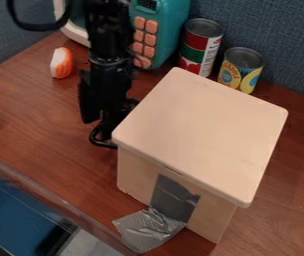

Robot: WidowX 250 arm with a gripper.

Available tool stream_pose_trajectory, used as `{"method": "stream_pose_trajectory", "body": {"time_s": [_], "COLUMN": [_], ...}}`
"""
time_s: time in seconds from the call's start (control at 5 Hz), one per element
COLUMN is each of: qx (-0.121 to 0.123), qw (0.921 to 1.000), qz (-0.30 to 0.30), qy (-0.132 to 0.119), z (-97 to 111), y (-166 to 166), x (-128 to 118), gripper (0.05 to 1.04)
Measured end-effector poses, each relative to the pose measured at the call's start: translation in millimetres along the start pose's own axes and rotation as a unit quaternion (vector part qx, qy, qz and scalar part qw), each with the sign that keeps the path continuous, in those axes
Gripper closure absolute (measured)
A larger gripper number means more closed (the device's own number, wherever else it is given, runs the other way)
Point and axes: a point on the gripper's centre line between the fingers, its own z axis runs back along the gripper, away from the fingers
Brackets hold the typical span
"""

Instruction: Open the drawer

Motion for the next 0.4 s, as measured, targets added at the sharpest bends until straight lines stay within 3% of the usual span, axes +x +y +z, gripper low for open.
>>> {"method": "stream_pose_trajectory", "body": {"time_s": [0.2,0.4], "qx": [-0.003,-0.006], "qw": [1.0000,0.9997], "qz": [0.003,0.025], "qy": [0.004,0.006], "z": [-1,-1], "y": [1,15], "x": [-4,-12], "gripper": [0.700,0.842]}}
